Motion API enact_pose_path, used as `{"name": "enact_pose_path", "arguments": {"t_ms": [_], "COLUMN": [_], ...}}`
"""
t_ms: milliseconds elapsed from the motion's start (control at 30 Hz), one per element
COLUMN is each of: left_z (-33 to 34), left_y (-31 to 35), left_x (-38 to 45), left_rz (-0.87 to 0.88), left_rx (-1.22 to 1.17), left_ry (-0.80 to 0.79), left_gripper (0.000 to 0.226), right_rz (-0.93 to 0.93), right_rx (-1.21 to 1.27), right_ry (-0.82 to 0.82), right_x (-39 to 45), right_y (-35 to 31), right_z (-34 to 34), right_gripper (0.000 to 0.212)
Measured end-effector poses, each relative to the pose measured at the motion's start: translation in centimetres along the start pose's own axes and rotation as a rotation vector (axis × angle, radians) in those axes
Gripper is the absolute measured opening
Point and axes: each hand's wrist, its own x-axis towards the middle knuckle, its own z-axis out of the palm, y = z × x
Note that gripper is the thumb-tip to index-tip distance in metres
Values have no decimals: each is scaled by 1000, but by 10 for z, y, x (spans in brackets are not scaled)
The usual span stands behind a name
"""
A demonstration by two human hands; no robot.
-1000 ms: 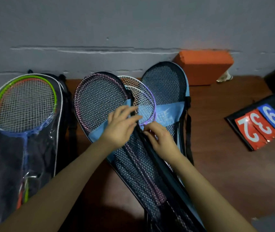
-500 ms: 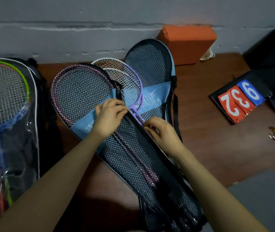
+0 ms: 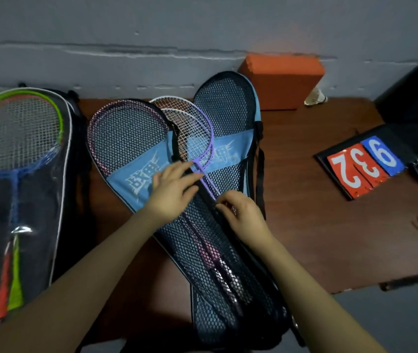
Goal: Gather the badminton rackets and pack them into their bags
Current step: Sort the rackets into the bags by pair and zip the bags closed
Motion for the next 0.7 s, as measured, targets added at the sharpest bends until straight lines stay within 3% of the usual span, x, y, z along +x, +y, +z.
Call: {"name": "enact_pose_path", "arguments": {"t_ms": [100, 233, 367, 533, 700], "left_z": [20, 30, 37, 53, 53], "left_y": [17, 26, 31, 42, 64], "left_x": [-25, -32, -34, -35, -44], "left_rz": [-54, -184, -255, -374, -270], "left_rx": [-36, -251, -223, -185, -64], "left_ry": [-61, 44, 104, 224, 193], "left_gripper": [33, 18, 8, 16, 26], "right_rz": [-31, -91, -109, -57, -22], "right_rx": [16, -3, 9, 66, 121], "right_ry": [-3, -20, -91, -166, -168], "right_x": [-2, -10, -30, -82, -127], "right_y": [3, 4, 10, 32, 49], "right_z": [2, -3, -9, -34, -54], "right_gripper": [4, 2, 5, 5, 11]}}
